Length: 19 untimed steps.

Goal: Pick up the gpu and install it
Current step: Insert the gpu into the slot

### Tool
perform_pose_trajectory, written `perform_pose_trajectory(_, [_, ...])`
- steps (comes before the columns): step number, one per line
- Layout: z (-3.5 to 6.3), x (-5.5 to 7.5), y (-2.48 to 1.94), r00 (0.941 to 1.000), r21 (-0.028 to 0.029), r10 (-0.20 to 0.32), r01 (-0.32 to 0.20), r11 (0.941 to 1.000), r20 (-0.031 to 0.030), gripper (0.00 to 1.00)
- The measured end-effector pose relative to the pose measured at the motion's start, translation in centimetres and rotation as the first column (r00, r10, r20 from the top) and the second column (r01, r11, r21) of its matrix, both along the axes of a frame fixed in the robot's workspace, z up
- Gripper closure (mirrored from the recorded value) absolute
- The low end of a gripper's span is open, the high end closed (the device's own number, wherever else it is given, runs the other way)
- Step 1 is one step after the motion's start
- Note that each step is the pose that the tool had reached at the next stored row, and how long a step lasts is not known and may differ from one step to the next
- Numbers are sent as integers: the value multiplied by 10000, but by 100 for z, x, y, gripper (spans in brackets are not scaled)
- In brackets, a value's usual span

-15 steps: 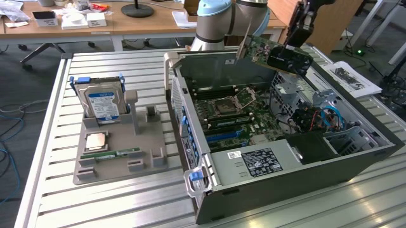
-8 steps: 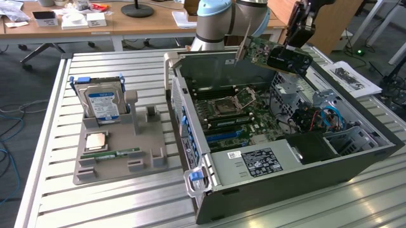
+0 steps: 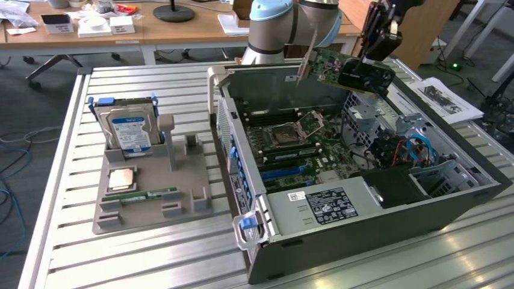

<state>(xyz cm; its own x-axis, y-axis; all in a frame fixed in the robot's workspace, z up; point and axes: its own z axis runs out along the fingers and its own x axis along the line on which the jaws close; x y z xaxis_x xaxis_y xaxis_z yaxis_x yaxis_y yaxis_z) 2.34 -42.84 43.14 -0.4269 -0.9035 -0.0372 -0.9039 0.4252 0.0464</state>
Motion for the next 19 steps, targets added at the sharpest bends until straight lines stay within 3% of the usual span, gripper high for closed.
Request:
perform_pose_trajectory(9, [-5, 0, 0, 9957, 0, 922, -922, 9957, 0, 73])
perform_pose_trajectory(19, [-5, 0, 0, 9953, -1, 964, -964, 9953, 0, 73])
